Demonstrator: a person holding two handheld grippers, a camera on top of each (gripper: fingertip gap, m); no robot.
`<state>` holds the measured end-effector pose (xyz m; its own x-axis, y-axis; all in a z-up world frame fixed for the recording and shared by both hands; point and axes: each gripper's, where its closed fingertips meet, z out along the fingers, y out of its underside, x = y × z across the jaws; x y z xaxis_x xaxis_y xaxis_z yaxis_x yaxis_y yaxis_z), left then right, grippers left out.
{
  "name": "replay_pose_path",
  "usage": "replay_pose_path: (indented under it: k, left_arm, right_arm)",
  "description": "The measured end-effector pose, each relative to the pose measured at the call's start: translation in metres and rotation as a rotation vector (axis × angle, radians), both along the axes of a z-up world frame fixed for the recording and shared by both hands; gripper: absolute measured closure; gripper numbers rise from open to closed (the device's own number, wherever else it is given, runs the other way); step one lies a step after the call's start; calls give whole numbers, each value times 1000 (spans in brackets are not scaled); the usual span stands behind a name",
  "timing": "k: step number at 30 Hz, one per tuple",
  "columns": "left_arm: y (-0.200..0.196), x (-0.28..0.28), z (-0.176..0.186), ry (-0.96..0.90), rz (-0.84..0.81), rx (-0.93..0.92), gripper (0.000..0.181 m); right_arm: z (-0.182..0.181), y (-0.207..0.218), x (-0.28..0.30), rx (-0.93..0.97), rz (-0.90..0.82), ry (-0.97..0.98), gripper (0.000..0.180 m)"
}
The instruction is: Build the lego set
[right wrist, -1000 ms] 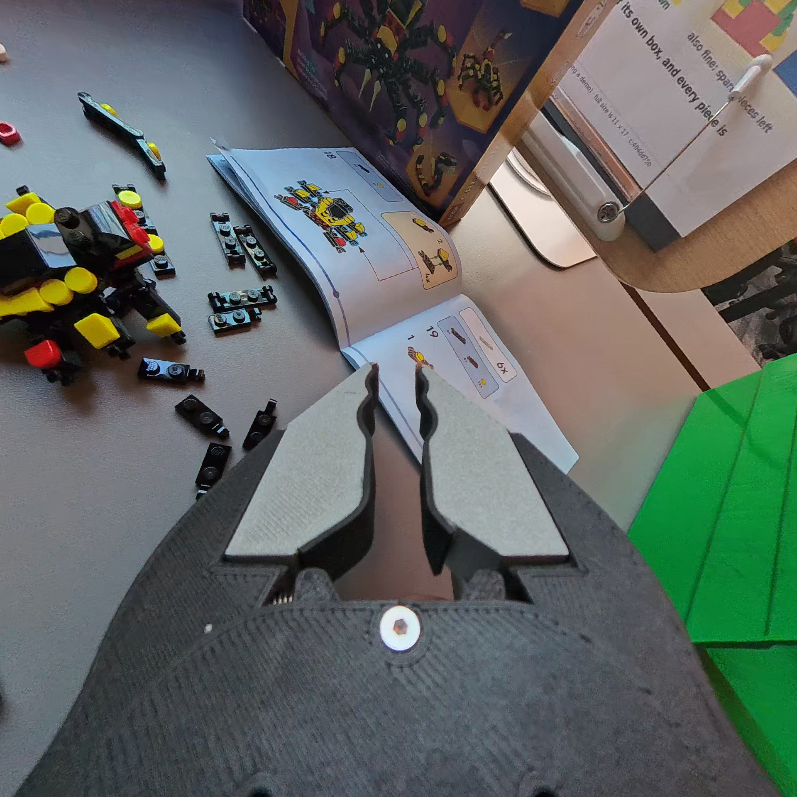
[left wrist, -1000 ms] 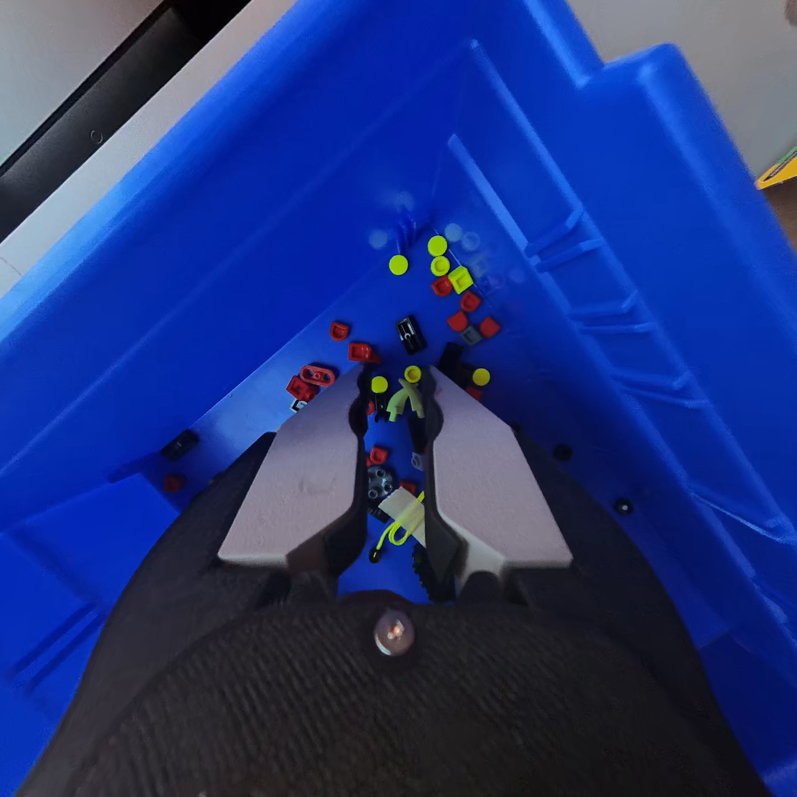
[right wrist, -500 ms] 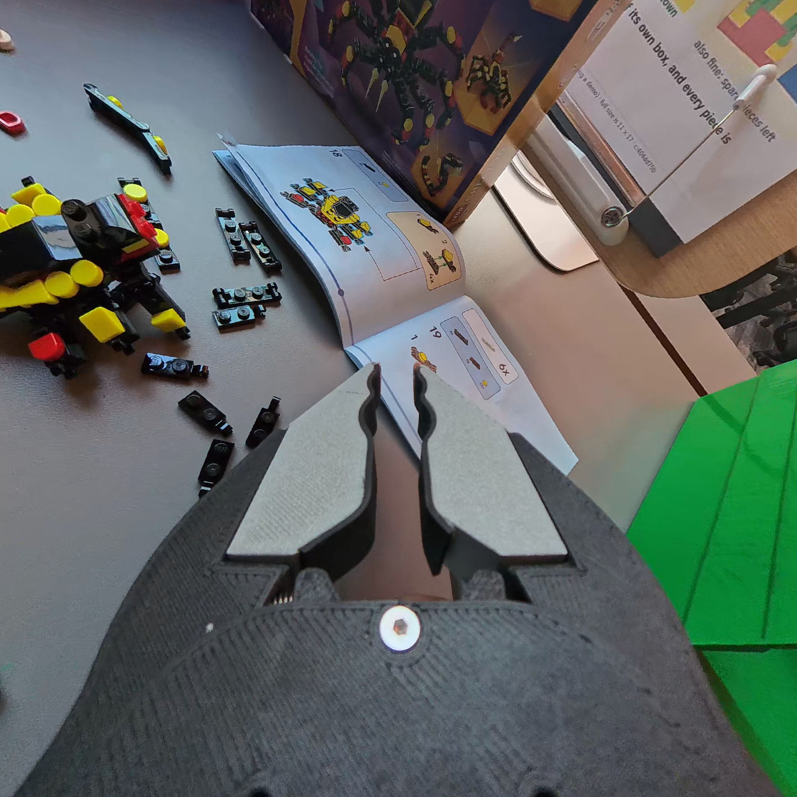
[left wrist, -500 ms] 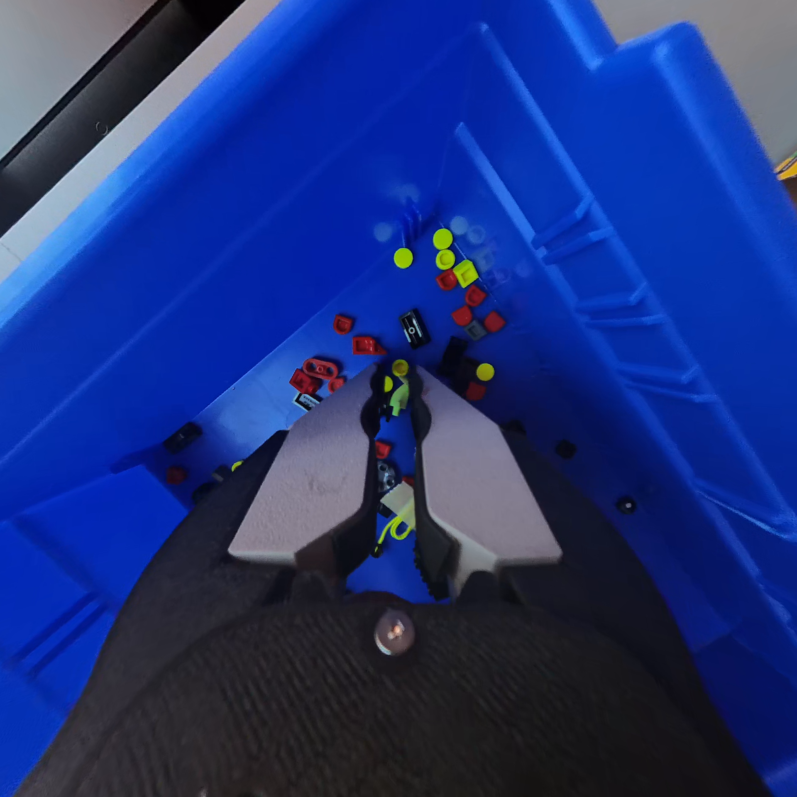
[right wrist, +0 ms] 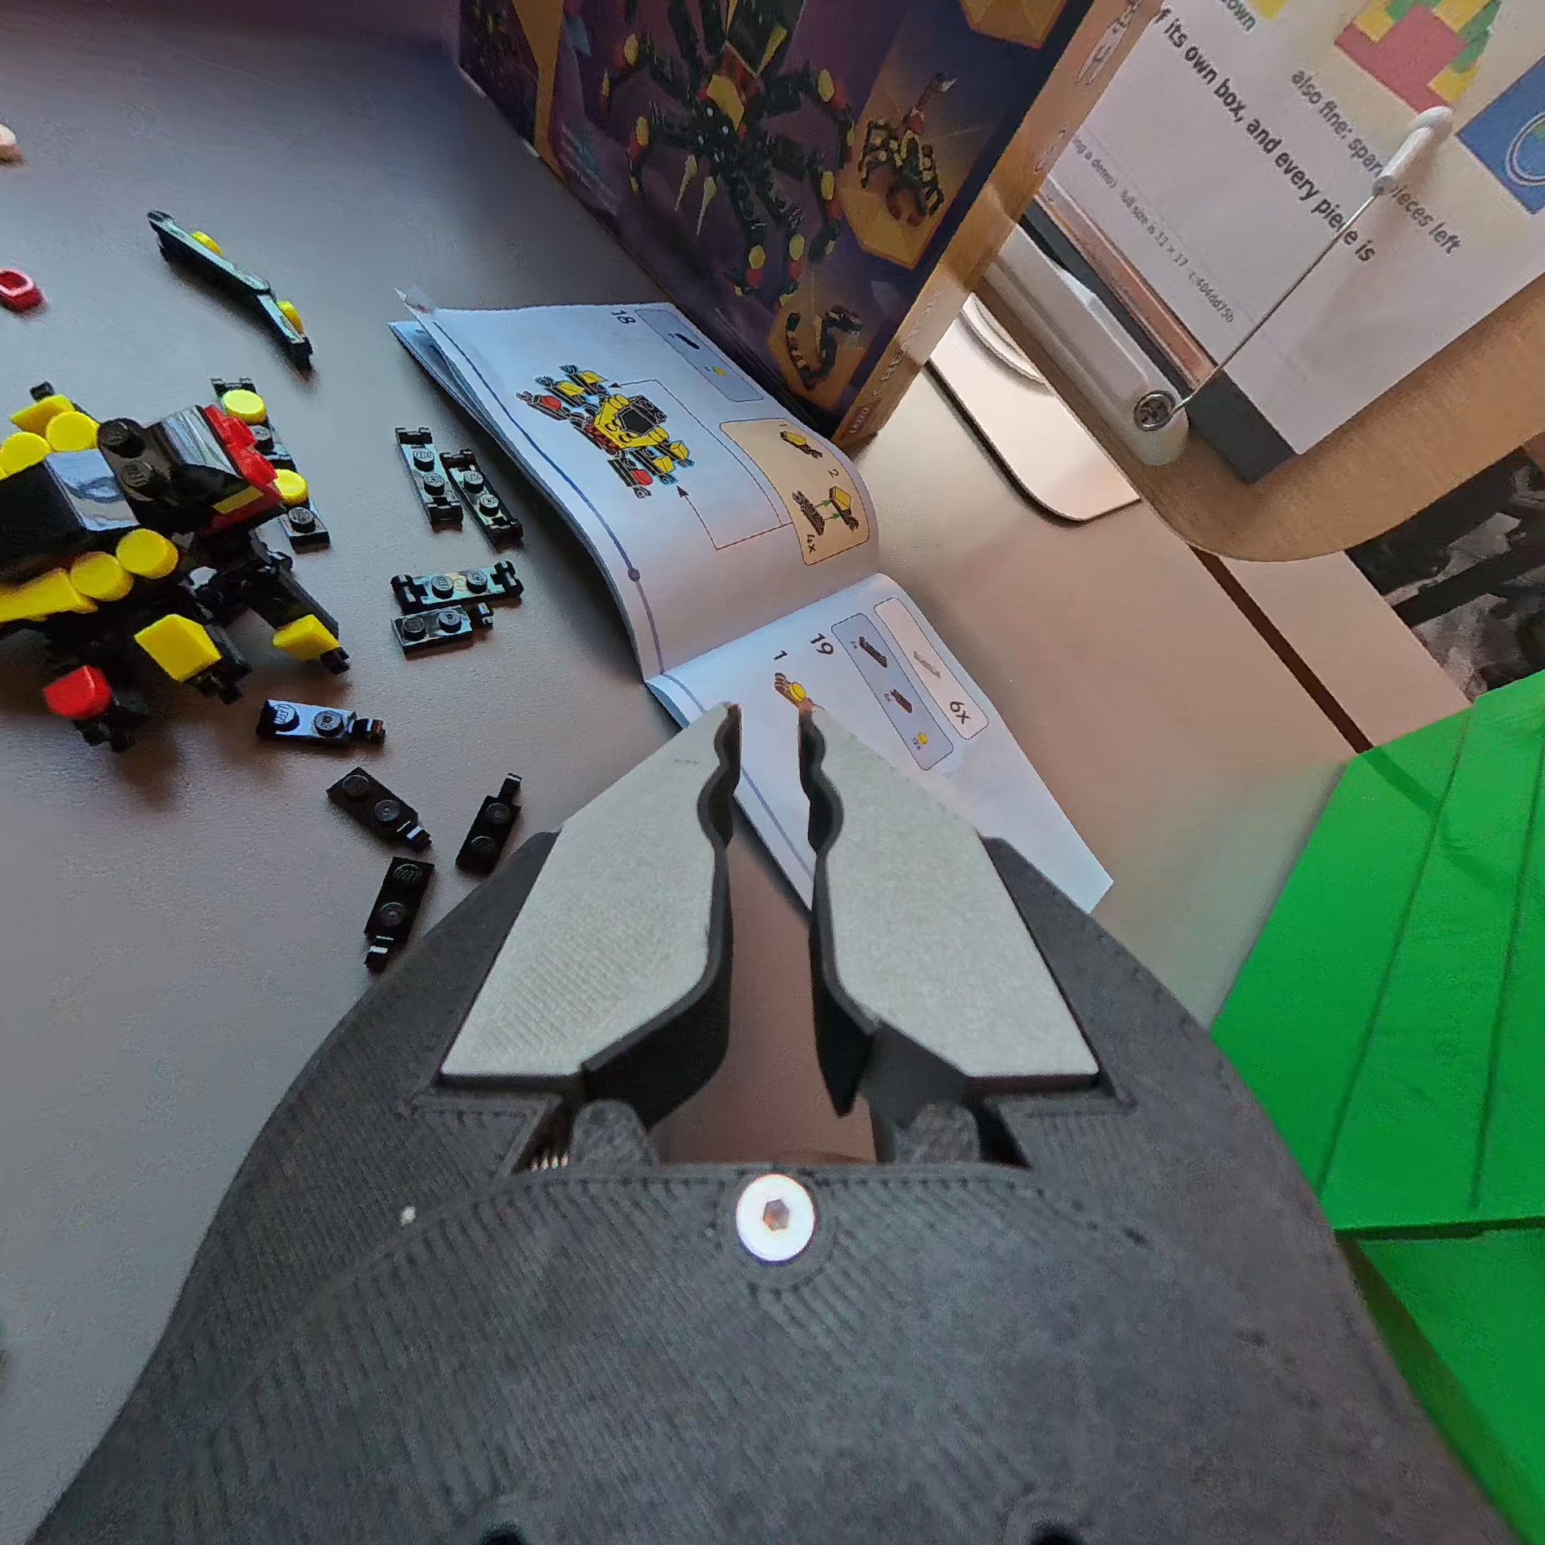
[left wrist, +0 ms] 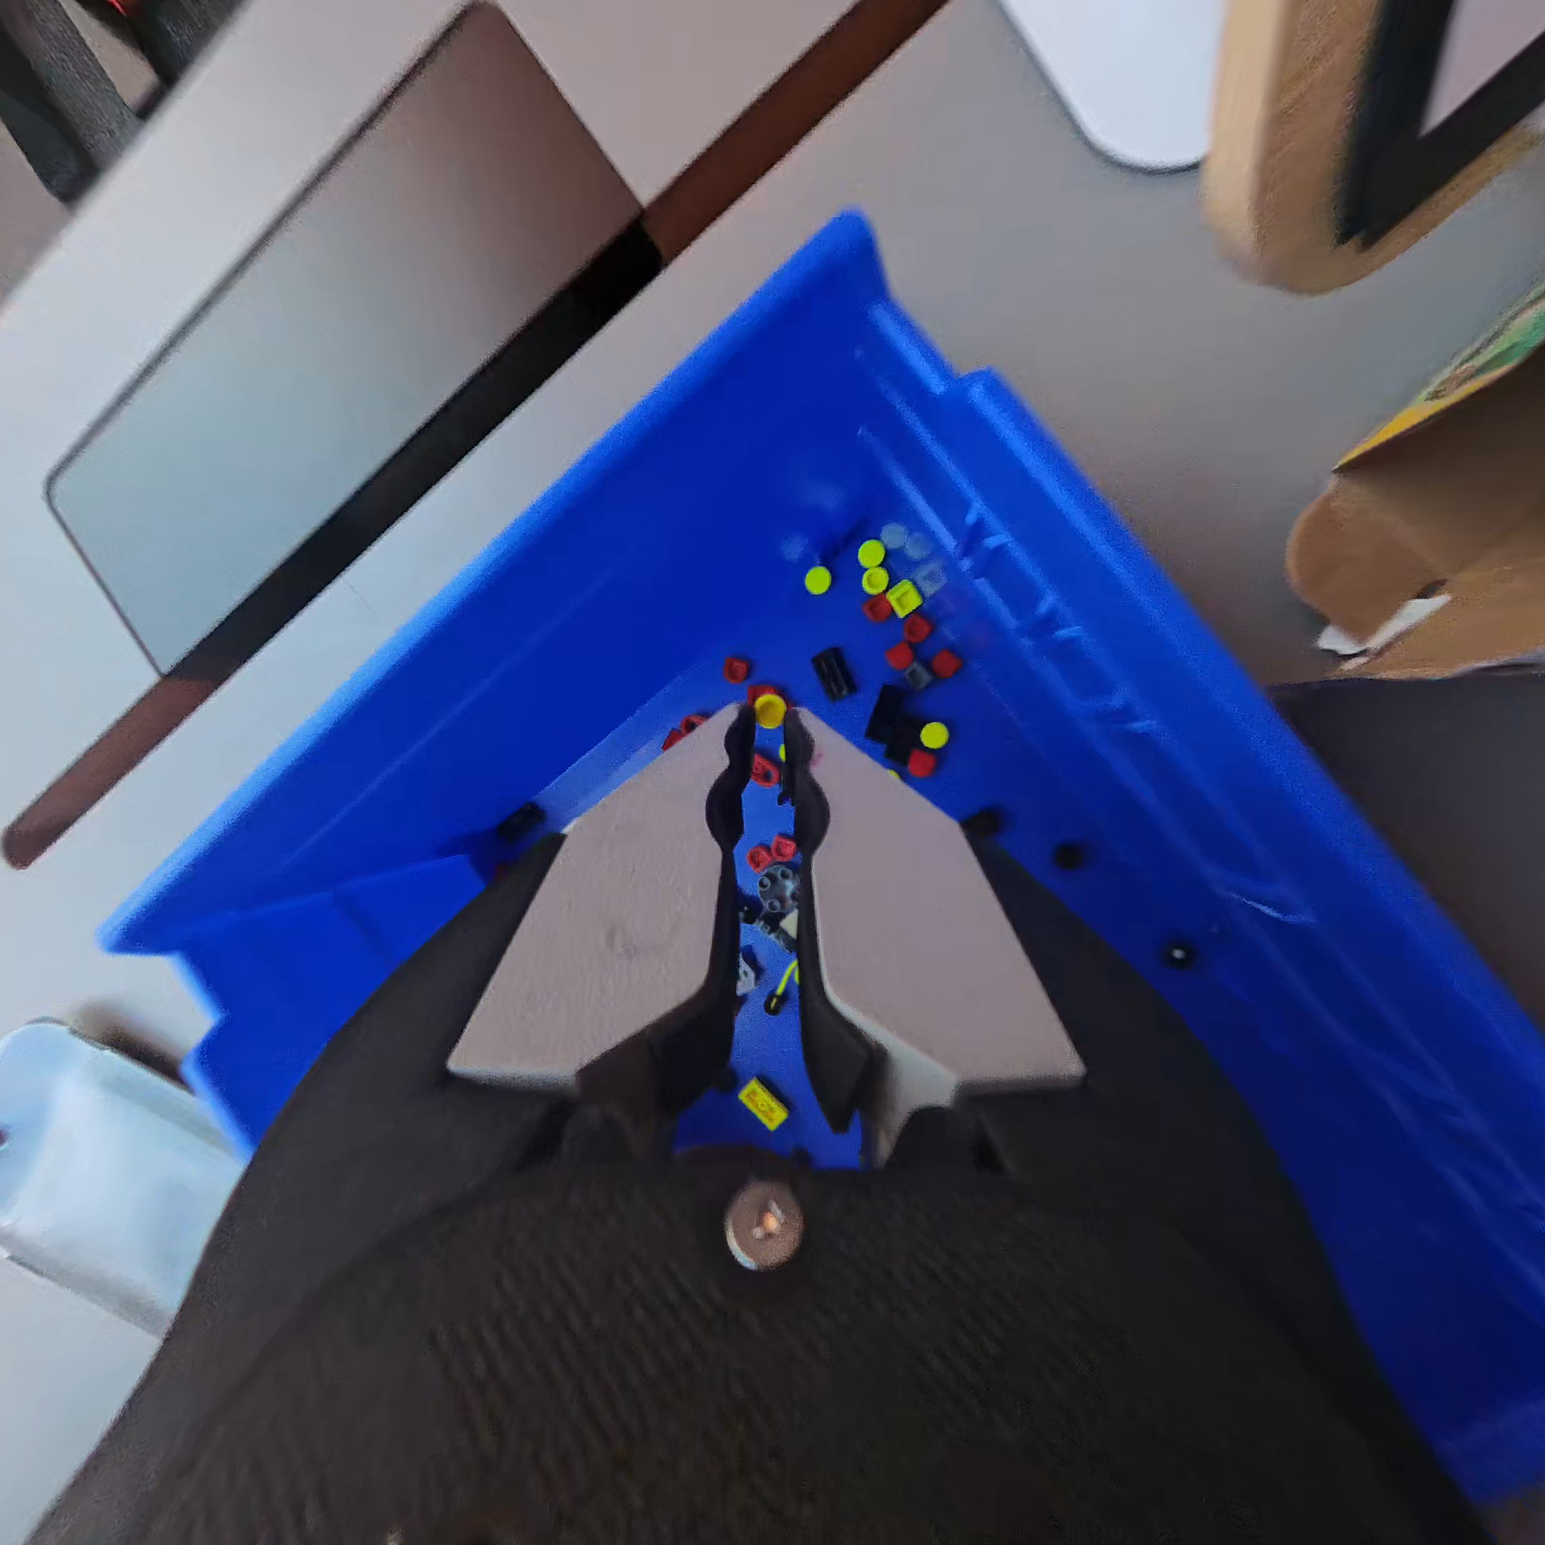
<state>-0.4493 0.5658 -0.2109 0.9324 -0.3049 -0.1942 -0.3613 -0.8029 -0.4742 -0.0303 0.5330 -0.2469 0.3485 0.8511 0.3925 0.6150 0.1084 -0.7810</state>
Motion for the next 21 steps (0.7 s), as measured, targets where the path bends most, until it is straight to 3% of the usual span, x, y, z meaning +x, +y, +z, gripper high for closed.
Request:
replay_pose_path:
  k: [6, 9, 12, 17, 21]
  left_arm:
    - [-11, 45, 78, 7, -104, 231, 177]
    - [-18, 63, 94, 13, -144, 276, 176]
    - [-23, 77, 98, 23, -177, 287, 177]
    - [-25, 88, 98, 41, -212, 288, 177]
    - [-26, 85, 99, 49, -209, 288, 177]
  right_arm:
    - [6, -10, -3, -24, 75, 47, 170]
    - [11, -31, -14, -132, 203, 113, 178]
    - [18, -60, -32, -316, 349, 153, 174]
    - [19, -72, -68, -403, 393, -75, 177]
    - [5, -94, -94, -542, 438, -351, 165]
